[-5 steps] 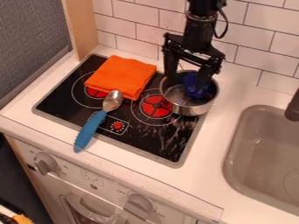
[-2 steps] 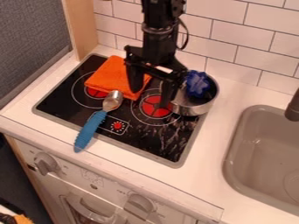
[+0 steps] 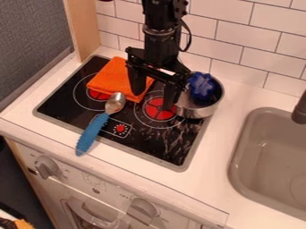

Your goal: Put the grapes in the silver pot

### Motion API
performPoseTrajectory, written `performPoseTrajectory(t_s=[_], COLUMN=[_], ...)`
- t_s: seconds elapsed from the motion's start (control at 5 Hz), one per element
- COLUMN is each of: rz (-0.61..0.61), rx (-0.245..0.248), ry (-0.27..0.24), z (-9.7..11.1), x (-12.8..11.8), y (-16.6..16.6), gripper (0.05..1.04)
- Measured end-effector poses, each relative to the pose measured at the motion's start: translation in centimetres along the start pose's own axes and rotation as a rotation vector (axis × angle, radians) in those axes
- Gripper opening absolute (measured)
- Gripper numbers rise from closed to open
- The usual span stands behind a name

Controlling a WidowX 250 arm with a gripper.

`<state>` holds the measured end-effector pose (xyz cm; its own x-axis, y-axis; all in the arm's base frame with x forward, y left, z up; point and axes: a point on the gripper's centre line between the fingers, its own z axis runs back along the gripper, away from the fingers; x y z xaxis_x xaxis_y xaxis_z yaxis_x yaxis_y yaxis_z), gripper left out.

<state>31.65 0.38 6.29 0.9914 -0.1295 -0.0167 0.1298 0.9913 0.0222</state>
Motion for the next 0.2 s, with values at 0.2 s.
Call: performPoseTrajectory(t_s=[0.2], rz=[-0.001], rx=[0.001], ry=[0.0], z=[0.0], x=[0.0], y=[-0.03], gripper=[1.0])
